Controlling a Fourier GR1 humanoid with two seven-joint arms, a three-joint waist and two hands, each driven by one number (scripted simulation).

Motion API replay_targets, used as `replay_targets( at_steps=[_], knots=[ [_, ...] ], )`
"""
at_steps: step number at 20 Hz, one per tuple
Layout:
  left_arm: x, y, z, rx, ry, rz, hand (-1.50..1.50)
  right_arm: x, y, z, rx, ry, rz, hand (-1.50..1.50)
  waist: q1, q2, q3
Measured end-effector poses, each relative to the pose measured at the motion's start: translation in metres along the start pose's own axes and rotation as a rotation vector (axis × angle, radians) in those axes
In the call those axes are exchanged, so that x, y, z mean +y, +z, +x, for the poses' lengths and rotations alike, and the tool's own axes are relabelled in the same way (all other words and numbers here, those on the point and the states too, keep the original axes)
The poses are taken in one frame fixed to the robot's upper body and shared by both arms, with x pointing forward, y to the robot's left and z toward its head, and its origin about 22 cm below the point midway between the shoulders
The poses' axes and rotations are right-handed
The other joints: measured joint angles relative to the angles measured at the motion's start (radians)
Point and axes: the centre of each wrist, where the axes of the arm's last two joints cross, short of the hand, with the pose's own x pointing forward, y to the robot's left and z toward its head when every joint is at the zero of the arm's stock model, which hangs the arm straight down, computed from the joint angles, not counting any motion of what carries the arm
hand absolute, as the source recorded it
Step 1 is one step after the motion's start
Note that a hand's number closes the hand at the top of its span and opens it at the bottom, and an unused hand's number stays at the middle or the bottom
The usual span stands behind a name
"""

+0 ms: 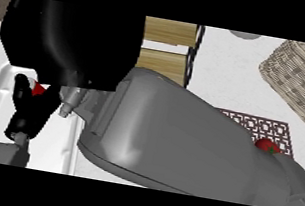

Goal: Pick the lemon from the placemat and place it in the tiered shelf

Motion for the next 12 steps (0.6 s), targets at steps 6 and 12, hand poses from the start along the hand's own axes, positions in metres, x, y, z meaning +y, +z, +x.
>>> replay_targets(
  at_steps=[6, 12],
  knots=[
    [0.004, 0.004, -0.003, -0.015, 0.007, 0.011, 0.00, -0.019, -0.043, 0.015, 0.072, -0.009, -0.036, 1.50, -0.011, 0.005, 0.001],
    [0.005, 0.005, -0.003, -0.019, 0.001, 0.019, 0.00, -0.022, -0.077, 0.011, 0.129, 0.007, -0.001, 1.50, -0.017, 0.008, 0.002]
  ],
)
